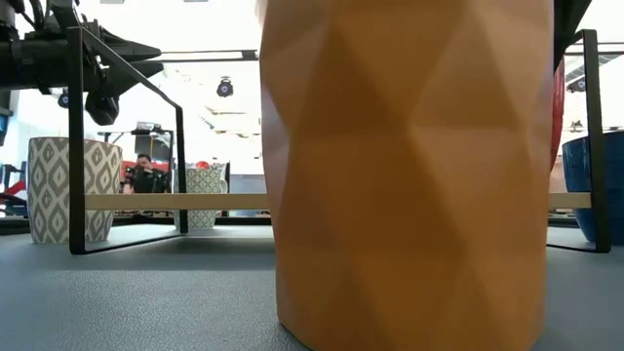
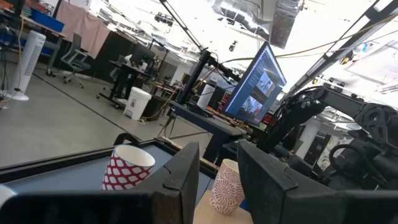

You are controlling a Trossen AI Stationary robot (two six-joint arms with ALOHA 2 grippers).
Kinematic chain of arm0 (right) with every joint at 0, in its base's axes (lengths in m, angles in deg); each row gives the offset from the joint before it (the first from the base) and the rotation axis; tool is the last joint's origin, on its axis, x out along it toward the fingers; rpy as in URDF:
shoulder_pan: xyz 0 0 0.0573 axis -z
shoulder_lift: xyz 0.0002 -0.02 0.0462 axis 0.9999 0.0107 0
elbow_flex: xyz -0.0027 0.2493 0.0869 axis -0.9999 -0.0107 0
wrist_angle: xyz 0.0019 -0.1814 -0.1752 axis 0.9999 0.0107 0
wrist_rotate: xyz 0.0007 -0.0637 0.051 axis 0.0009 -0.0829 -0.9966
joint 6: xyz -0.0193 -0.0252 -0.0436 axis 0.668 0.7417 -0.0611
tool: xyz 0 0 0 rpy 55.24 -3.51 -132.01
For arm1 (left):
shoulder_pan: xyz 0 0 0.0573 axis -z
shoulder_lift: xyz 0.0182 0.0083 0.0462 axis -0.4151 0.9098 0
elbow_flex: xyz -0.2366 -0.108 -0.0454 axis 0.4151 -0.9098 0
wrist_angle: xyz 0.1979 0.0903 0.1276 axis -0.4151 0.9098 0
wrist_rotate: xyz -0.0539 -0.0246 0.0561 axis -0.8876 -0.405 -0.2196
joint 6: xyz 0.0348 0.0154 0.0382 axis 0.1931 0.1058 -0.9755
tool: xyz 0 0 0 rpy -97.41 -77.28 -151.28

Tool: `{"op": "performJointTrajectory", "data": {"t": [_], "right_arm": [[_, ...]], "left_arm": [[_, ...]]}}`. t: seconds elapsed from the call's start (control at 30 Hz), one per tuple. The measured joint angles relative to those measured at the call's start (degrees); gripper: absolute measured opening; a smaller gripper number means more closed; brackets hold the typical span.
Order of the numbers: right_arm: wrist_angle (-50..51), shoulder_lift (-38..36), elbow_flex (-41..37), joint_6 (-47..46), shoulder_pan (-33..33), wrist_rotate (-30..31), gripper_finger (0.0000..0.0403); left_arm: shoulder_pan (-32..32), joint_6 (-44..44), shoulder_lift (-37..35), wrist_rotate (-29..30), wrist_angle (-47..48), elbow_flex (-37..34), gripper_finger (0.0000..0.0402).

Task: Place coffee mugs
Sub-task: Put the red mug on the shelf

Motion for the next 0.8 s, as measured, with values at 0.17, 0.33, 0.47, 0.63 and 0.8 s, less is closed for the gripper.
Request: {"op": "performJointTrajectory", "data": {"t": [0.17, 0.33, 0.47, 0.63, 0.8], "right_arm": [[0.6, 0.0, -0.48, -0.04, 0.68, -0.02, 0.0034], [0.85, 0.0, -0.52, -0.11, 0.76, -0.06, 0.0035], [0.94, 0.0, -0.52, -0.13, 0.8, -0.17, 0.0035], [1.07, 0.0, -0.52, -0.15, 1.09, -0.05, 0.0034], [1.14, 0.0, -0.52, -0.15, 1.12, -0.3, 0.0028]], "left_arm": [[0.01, 0.0, -0.02, -0.01, 0.0, -0.01, 0.0093], [0.01, -0.01, 0.0, 0.0, 0.0, 0.0, 0.0093], [0.01, -0.01, 0.0, 0.0, 0.0, 0.0, 0.0093], [0.0, -0.01, -0.02, 0.0, 0.0, -0.02, 0.0093], [-0.01, -0.01, -0.02, 0.0, 0.0, 0.0, 0.0093]]}}
